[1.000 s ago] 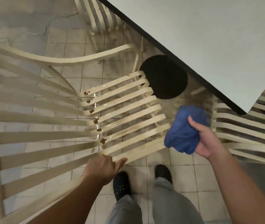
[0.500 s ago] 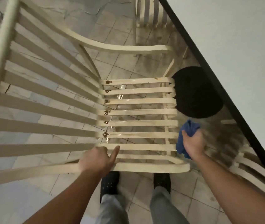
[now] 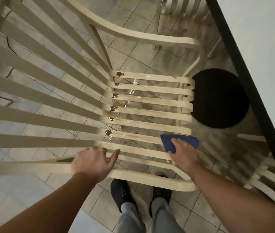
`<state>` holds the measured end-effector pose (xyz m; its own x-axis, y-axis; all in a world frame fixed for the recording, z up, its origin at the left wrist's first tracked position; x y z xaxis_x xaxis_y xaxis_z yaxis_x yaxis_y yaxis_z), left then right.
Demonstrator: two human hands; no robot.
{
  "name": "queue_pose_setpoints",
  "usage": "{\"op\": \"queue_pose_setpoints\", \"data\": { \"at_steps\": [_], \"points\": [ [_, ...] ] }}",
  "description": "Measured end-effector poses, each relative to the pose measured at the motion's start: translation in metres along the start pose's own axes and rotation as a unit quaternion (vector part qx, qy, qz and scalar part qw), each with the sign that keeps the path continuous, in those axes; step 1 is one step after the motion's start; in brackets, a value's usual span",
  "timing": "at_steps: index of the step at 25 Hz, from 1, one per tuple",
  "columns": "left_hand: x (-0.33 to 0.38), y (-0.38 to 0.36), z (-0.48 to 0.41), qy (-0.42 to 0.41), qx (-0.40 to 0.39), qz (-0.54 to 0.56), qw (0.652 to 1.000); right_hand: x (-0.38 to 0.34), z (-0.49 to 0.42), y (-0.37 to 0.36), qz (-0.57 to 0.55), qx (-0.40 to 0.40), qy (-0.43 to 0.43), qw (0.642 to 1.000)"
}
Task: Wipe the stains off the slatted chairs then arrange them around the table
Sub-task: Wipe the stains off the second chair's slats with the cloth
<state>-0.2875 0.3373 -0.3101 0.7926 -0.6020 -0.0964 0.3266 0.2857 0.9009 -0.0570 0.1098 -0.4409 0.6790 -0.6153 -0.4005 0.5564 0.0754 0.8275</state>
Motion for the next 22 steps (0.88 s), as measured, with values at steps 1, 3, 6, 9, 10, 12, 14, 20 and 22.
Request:
{"op": "queue_pose_setpoints", "data": {
  "at_steps": [1,3,6,9,10,12,14,20,22],
  "points": [
    [0.001,0.001,0.000,-0.001,0.003,-0.001,1.000,-0.007,-0.005,0.000,0.028,-0.014,0.022,0.999],
    [0.001,0.001,0.000,0.000,0.002,-0.002,1.000,-0.022,-0.013,-0.008,0.085,-0.068,0.066,0.992],
    [0.000,0.000,0.000,0.004,-0.002,-0.001,1.000,-0.031,-0.018,-0.016,0.132,-0.118,0.085,0.981],
    [0.002,0.000,0.001,0.003,-0.003,-0.005,1.000,-0.033,-0.014,-0.001,0.202,-0.069,0.159,0.964],
    [0.002,0.001,0.001,0.004,-0.005,0.000,1.000,-0.030,-0.012,0.004,0.211,-0.049,0.196,0.956],
    [0.001,0.000,0.000,0.007,-0.013,0.004,1.000,-0.020,-0.010,0.011,0.190,-0.043,0.264,0.945],
    [0.002,0.000,0.001,0.005,-0.023,-0.001,1.000,-0.010,-0.010,0.004,0.188,-0.085,0.313,0.927],
    [0.005,0.001,0.001,-0.011,-0.039,-0.005,0.999,-0.012,-0.020,-0.029,0.238,-0.148,0.346,0.895],
    [0.005,0.000,0.002,-0.014,-0.045,-0.008,0.999,-0.029,-0.031,-0.040,0.235,-0.148,0.347,0.896]
  ]
}}
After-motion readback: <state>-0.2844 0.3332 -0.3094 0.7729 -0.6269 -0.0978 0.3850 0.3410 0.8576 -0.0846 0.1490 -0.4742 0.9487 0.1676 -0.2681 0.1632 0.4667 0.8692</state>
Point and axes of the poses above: each hand's wrist, its own z-axis away from the middle knuckle, its own y-axis out of the back of the hand, x = y × z, the point moved 8 cm from there along -z, towards the middle knuckle, and after that the axes turned 9 degrees about y, right-handed, at the moved point
